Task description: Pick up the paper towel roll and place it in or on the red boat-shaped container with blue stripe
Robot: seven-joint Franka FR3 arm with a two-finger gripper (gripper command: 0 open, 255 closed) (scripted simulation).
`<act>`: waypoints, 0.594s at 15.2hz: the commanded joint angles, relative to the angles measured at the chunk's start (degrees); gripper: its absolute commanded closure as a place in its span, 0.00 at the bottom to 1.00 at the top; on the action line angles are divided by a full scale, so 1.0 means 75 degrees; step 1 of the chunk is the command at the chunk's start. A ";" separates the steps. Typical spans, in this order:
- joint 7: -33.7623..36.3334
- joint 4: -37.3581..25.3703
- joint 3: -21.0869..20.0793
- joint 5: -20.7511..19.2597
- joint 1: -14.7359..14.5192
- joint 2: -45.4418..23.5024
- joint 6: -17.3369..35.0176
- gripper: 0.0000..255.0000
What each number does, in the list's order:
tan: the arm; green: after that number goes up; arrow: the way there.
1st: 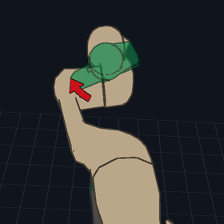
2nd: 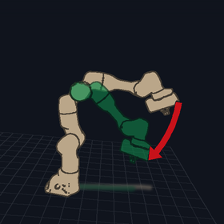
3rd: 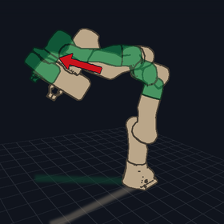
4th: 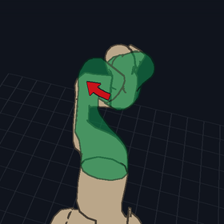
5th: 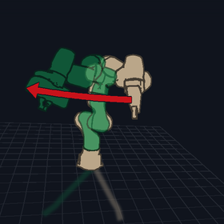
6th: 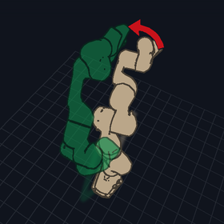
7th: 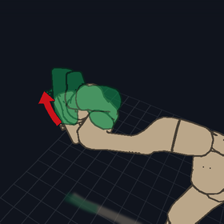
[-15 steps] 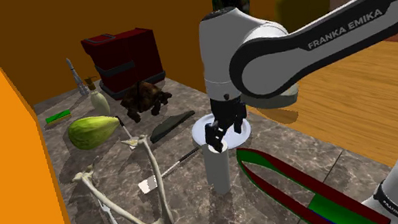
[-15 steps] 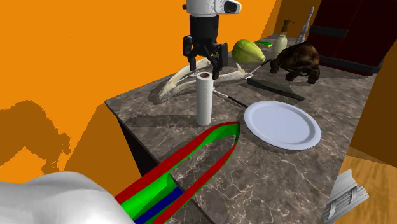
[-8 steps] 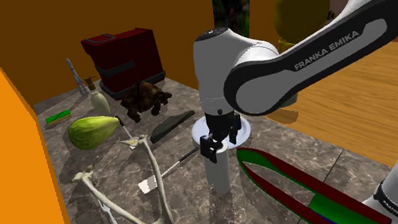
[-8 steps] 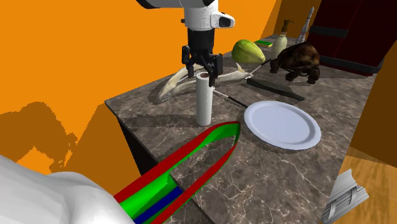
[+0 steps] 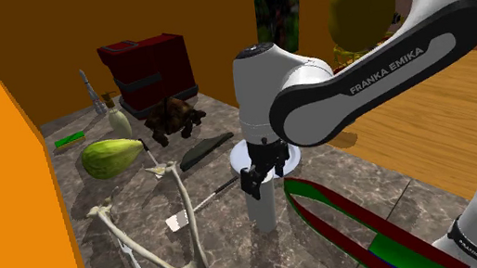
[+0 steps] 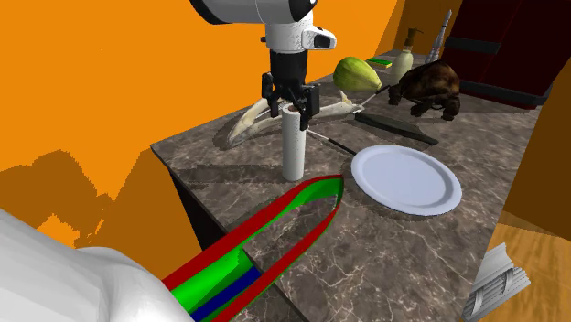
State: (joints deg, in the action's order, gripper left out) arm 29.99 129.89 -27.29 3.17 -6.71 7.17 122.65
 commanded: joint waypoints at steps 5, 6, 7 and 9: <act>0.0000 0.0000 0.0000 0.0000 0.0000 -0.0001 0.0000 1.00; 0.0000 0.0000 0.0000 0.0000 0.0000 -0.0001 0.0001 1.00; 0.0000 0.0000 0.0000 0.0000 0.0000 -0.0001 0.0001 1.00; 0.0000 0.0000 0.0000 0.0000 0.0000 -0.0001 0.0001 1.00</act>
State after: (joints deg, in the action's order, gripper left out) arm 29.99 129.89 -27.29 3.17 -6.70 7.16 122.65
